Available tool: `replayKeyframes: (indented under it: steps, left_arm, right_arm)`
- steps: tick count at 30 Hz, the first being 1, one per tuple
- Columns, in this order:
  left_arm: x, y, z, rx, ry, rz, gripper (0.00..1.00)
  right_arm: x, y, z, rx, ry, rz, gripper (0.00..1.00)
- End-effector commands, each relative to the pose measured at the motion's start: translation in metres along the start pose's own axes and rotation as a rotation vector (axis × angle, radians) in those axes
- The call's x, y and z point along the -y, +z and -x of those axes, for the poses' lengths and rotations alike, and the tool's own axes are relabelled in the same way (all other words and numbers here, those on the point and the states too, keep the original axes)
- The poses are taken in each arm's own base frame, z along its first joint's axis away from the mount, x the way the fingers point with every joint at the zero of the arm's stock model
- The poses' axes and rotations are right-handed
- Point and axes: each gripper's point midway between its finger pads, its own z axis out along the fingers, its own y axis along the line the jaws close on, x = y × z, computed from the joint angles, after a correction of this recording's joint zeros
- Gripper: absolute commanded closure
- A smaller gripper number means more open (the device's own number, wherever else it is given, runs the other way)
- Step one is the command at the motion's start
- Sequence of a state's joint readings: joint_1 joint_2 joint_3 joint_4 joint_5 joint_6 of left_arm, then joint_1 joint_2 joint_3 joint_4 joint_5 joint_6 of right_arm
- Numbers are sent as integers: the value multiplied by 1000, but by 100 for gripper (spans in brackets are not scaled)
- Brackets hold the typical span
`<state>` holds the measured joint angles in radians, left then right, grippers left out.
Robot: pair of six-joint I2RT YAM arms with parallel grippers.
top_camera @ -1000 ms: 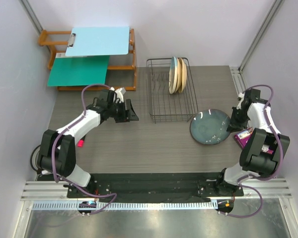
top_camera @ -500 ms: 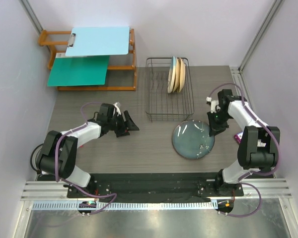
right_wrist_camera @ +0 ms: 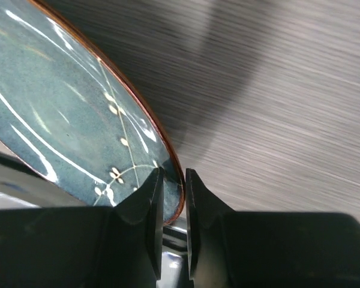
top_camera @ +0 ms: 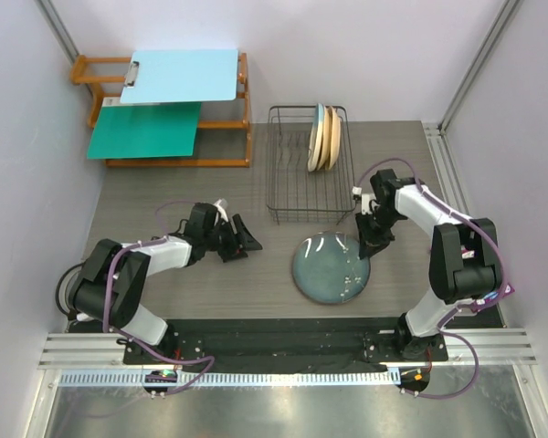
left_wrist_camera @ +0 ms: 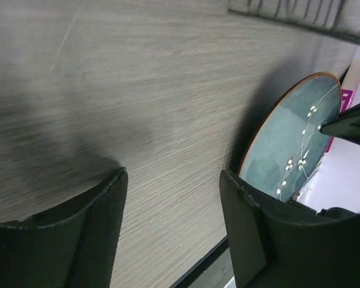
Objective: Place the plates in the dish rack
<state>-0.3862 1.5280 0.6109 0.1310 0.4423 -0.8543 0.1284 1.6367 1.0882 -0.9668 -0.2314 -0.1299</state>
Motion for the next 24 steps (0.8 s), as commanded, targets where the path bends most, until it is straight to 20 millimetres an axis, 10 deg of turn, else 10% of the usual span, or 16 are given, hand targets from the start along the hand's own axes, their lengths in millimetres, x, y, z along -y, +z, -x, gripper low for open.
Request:
replayKeyframes:
  steps: [1,9,24]
  left_arm:
    - [-3,6,-3,28,-30,-20,38]
    - [-1,16,-30,-25,-22,-50,48]
    - [7,48,-54,-144,-6,-82,69]
  right_arm:
    - [-22,19,13,17,167,73,99]
    - [-55,51,19,44,360,231,99]
    - [-76,83,-31,-25,341,275,99]
